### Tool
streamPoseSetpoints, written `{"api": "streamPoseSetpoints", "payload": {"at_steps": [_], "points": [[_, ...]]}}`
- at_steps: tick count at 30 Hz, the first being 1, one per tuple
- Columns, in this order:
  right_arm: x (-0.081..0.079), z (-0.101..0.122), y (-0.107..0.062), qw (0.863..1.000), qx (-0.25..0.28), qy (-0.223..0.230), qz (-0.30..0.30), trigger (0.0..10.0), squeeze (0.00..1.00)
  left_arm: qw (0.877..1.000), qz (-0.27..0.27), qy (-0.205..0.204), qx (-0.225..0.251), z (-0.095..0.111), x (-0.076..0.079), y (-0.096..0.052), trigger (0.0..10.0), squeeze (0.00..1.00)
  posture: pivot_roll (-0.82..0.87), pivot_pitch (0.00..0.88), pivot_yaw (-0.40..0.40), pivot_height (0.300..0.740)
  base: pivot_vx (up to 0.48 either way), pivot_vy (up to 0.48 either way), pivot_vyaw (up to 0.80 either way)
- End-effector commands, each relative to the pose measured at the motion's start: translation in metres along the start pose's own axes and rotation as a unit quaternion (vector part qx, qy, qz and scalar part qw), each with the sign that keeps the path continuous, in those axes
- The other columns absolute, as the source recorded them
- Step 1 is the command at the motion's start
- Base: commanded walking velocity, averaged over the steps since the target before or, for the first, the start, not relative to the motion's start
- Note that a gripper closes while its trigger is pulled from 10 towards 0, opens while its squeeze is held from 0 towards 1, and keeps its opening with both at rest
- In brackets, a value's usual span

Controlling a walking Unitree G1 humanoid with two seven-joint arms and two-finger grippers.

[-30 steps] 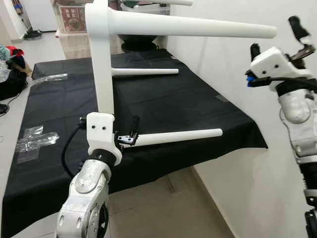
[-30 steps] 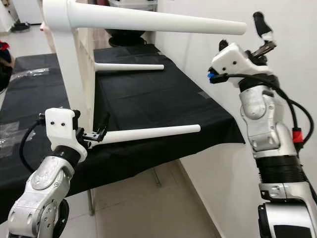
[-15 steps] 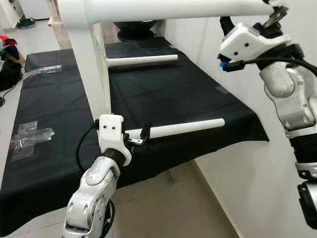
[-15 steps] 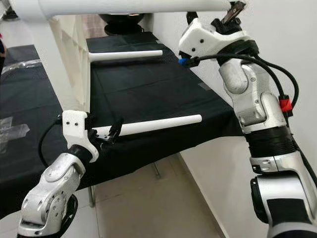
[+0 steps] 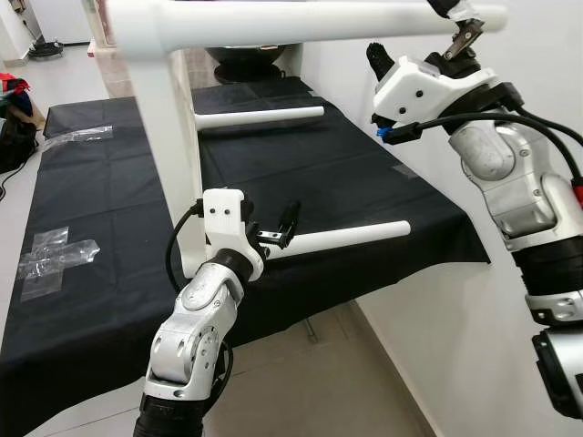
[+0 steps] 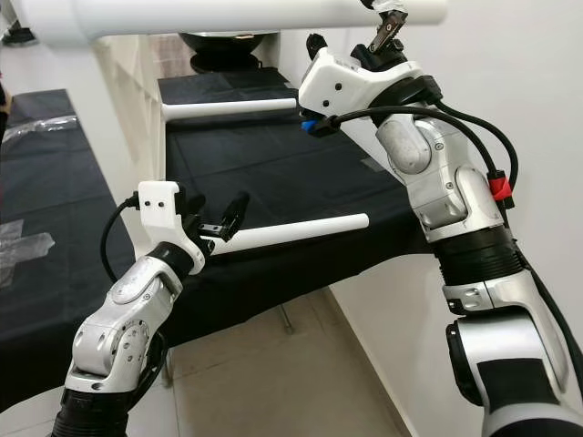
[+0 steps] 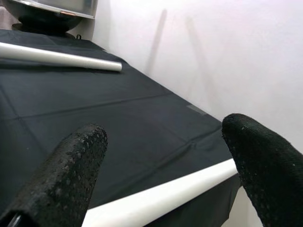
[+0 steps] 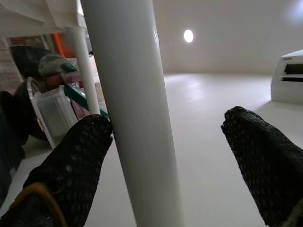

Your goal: Building children table

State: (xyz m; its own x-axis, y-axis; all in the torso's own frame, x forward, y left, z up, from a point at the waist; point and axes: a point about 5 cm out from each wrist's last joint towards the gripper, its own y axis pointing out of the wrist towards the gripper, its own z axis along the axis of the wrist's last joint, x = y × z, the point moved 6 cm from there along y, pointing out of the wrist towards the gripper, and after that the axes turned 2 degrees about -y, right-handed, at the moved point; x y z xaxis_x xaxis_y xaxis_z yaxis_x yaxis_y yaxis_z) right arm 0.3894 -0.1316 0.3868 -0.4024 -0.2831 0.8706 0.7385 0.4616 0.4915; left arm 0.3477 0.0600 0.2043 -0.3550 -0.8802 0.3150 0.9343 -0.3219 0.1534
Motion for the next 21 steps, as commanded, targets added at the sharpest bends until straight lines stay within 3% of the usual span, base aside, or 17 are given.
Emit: {"api": "streamPoseSetpoints", "payload": {"at_steps": [1, 11, 13, 15, 17, 18, 19, 20, 21], "points": [[-0.010, -0.001, -0.001, 1.000, -0.001, 0.003, 0.018, 10.0, 0.00, 0.999, 0.004, -0.044, -0.011, -0.014, 0.011, -0.006, 10.0, 0.00, 0.01, 0.064, -0.068, 0.740, 0.000, 0.000, 0.00], [-0.010, -0.002, 0.007, 0.999, 0.000, -0.012, 0.030, 10.0, 0.00, 0.996, 0.040, -0.073, -0.010, -0.021, -0.001, -0.007, 10.0, 0.00, 0.01, 0.068, -0.065, 0.740, 0.000, 0.000, 0.00], [-0.008, -0.001, 0.009, 0.999, 0.001, -0.019, 0.028, 10.0, 0.00, 0.991, 0.076, -0.111, -0.008, -0.023, -0.013, -0.008, 10.0, 0.00, 0.01, 0.067, -0.064, 0.740, 0.000, 0.000, 0.00], [-0.007, -0.002, 0.009, 0.999, 0.001, -0.020, 0.028, 10.0, 0.00, 0.990, 0.080, -0.113, -0.009, -0.023, -0.014, -0.008, 10.0, 0.00, 0.01, 0.067, -0.064, 0.740, 0.000, 0.000, 0.00], [-0.005, -0.001, 0.012, 1.000, 0.002, -0.021, 0.022, 10.0, 0.00, 0.985, 0.110, -0.133, -0.011, -0.030, -0.029, -0.010, 10.0, 0.00, 0.00, 0.064, -0.060, 0.740, 0.000, 0.000, 0.00], [-0.005, -0.001, 0.012, 1.000, 0.002, -0.021, 0.022, 10.0, 0.00, 0.985, 0.110, -0.133, -0.011, -0.030, -0.029, -0.010, 10.0, 0.00, 0.00, 0.064, -0.060, 0.740, 0.000, 0.000, 0.00], [-0.004, -0.001, 0.013, 1.000, 0.003, -0.022, 0.022, 3.5, 0.00, 0.982, 0.129, -0.141, -0.015, -0.034, -0.037, -0.012, 10.0, 0.00, 0.00, 0.064, -0.060, 0.740, 0.000, 0.000, 0.00], [-0.003, -0.001, 0.014, 1.000, 0.005, -0.020, 0.020, 0.0, 0.00, 0.977, 0.149, -0.149, -0.017, -0.039, -0.047, -0.014, 10.0, 0.00, 0.00, 0.060, -0.065, 0.740, 0.000, 0.000, 0.00], [-0.002, 0.000, 0.016, 1.000, 0.008, -0.022, 0.018, 0.0, 0.00, 0.972, 0.171, -0.160, -0.017, -0.042, -0.058, -0.015, 10.0, 0.00, 0.00, 0.060, -0.065, 0.740, 0.000, 0.000, 0.00]]}}
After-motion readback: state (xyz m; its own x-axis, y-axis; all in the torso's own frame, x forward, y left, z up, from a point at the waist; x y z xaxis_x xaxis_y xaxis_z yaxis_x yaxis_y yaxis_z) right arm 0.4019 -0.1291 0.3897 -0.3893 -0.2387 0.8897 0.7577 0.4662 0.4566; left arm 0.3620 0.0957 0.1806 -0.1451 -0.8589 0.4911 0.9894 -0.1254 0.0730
